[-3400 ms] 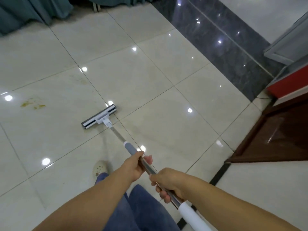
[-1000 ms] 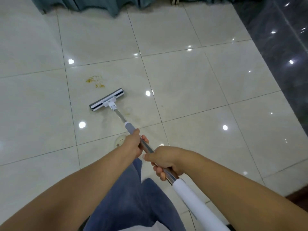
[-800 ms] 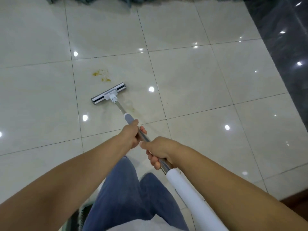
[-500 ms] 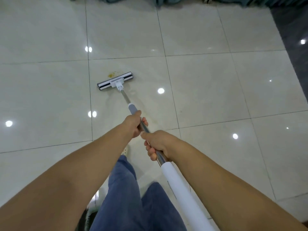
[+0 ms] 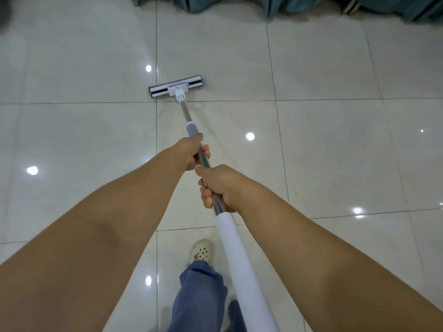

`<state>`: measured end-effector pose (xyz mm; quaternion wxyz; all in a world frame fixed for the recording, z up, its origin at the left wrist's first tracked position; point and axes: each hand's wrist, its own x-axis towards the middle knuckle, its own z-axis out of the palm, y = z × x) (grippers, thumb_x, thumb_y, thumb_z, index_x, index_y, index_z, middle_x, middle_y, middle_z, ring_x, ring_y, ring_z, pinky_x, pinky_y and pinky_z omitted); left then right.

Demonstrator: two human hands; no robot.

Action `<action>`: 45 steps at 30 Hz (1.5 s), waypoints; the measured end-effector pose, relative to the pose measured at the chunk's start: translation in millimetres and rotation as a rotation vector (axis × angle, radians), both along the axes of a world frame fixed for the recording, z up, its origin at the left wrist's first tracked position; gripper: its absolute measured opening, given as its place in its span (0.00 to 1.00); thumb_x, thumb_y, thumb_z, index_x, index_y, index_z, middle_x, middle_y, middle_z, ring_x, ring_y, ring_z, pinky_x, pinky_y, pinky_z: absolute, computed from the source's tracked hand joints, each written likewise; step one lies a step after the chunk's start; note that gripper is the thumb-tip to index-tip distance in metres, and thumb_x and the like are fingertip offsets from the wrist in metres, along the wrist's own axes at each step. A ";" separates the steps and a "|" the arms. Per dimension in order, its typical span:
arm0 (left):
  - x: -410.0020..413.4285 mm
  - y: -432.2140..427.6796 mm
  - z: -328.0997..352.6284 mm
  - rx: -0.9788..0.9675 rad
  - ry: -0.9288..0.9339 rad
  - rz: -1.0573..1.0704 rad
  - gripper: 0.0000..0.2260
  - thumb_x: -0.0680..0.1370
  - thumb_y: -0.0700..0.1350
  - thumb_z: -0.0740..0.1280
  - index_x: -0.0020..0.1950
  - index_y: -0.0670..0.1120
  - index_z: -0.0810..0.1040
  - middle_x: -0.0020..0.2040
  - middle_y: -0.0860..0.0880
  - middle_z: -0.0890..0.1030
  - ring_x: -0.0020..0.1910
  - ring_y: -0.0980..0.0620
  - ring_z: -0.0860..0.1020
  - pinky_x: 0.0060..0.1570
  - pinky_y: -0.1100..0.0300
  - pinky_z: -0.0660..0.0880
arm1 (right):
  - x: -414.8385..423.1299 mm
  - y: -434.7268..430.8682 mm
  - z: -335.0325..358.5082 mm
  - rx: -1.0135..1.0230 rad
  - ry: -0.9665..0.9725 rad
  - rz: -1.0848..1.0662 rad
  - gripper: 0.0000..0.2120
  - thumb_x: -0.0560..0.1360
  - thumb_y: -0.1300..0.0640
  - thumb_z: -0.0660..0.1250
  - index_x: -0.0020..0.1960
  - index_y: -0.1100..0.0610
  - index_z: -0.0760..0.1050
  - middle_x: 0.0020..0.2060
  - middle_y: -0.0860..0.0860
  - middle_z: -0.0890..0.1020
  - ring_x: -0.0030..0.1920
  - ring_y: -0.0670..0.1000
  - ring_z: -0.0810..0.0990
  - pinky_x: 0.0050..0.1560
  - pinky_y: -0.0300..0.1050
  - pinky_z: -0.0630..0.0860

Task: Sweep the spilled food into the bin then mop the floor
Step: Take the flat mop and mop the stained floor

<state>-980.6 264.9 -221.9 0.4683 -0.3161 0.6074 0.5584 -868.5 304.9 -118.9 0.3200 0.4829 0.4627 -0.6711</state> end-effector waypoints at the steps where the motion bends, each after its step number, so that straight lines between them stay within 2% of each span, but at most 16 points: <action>1: -9.8 0.0 -3.3 -0.010 0.004 -0.009 0.12 0.80 0.49 0.61 0.41 0.43 0.68 0.30 0.48 0.70 0.22 0.53 0.67 0.20 0.67 0.69 | -8.6 0.1 -3.3 -0.002 0.006 -0.007 0.14 0.80 0.54 0.61 0.39 0.60 0.68 0.27 0.52 0.67 0.16 0.45 0.64 0.18 0.32 0.65; 4: -18.1 6.5 -10.5 -0.010 -0.009 -0.041 0.11 0.80 0.49 0.61 0.43 0.42 0.69 0.31 0.48 0.71 0.22 0.53 0.68 0.21 0.65 0.70 | -13.7 8.0 -11.6 0.003 -0.004 -0.012 0.14 0.80 0.53 0.62 0.39 0.60 0.68 0.27 0.52 0.68 0.17 0.45 0.64 0.18 0.32 0.64; 8: 15.9 24.4 -11.3 0.008 -0.032 -0.065 0.10 0.81 0.49 0.60 0.49 0.41 0.68 0.31 0.47 0.69 0.25 0.52 0.68 0.28 0.61 0.72 | 19.1 24.8 -14.1 0.016 -0.049 -0.055 0.15 0.80 0.50 0.62 0.40 0.59 0.67 0.27 0.52 0.68 0.15 0.44 0.63 0.18 0.31 0.62; 13: 83.6 34.3 0.1 0.042 -0.066 -0.066 0.11 0.81 0.48 0.59 0.43 0.43 0.67 0.31 0.47 0.68 0.26 0.51 0.67 0.29 0.60 0.71 | 88.1 33.8 -5.7 0.029 -0.072 -0.081 0.15 0.80 0.49 0.60 0.40 0.59 0.68 0.27 0.52 0.68 0.17 0.44 0.63 0.18 0.31 0.62; 21: 270.8 27.0 23.3 0.055 -0.116 -0.156 0.11 0.81 0.48 0.58 0.43 0.43 0.66 0.31 0.47 0.66 0.27 0.51 0.65 0.30 0.59 0.70 | 274.1 22.4 21.7 0.044 -0.145 -0.107 0.15 0.80 0.48 0.60 0.42 0.59 0.70 0.26 0.51 0.70 0.19 0.45 0.65 0.19 0.33 0.64; 26: 418.4 28.1 45.3 0.053 -0.148 -0.212 0.11 0.81 0.48 0.59 0.43 0.44 0.66 0.31 0.47 0.66 0.27 0.52 0.65 0.24 0.61 0.71 | 420.6 22.4 42.0 0.044 -0.199 -0.115 0.15 0.80 0.46 0.60 0.43 0.58 0.71 0.26 0.51 0.71 0.19 0.44 0.65 0.20 0.34 0.66; 33: 637.4 12.4 86.4 0.064 -0.246 -0.261 0.10 0.81 0.47 0.58 0.43 0.43 0.67 0.31 0.47 0.67 0.27 0.52 0.67 0.31 0.60 0.71 | 635.6 7.1 82.9 0.074 -0.271 -0.059 0.16 0.80 0.47 0.58 0.48 0.60 0.72 0.28 0.51 0.71 0.23 0.45 0.65 0.21 0.36 0.67; 36: 709.3 3.4 99.8 0.060 -0.280 -0.323 0.11 0.81 0.49 0.59 0.44 0.42 0.68 0.31 0.47 0.67 0.27 0.52 0.67 0.31 0.59 0.72 | 706.1 -2.8 102.0 0.050 -0.306 -0.110 0.15 0.80 0.47 0.59 0.49 0.60 0.73 0.27 0.50 0.71 0.22 0.45 0.65 0.21 0.35 0.66; 42: 782.2 -7.9 114.2 0.034 -0.326 -0.400 0.11 0.81 0.51 0.59 0.53 0.42 0.68 0.31 0.48 0.68 0.28 0.53 0.69 0.34 0.60 0.74 | 781.5 -22.1 122.2 0.101 -0.316 -0.144 0.15 0.80 0.47 0.59 0.46 0.59 0.72 0.27 0.51 0.71 0.22 0.46 0.66 0.22 0.36 0.67; 45: 795.9 -6.5 115.7 0.037 -0.338 -0.419 0.11 0.81 0.50 0.59 0.51 0.43 0.68 0.31 0.48 0.68 0.28 0.53 0.68 0.32 0.59 0.74 | 796.3 -25.9 126.0 0.122 -0.293 -0.118 0.13 0.80 0.48 0.59 0.47 0.58 0.72 0.27 0.50 0.72 0.23 0.46 0.67 0.23 0.37 0.70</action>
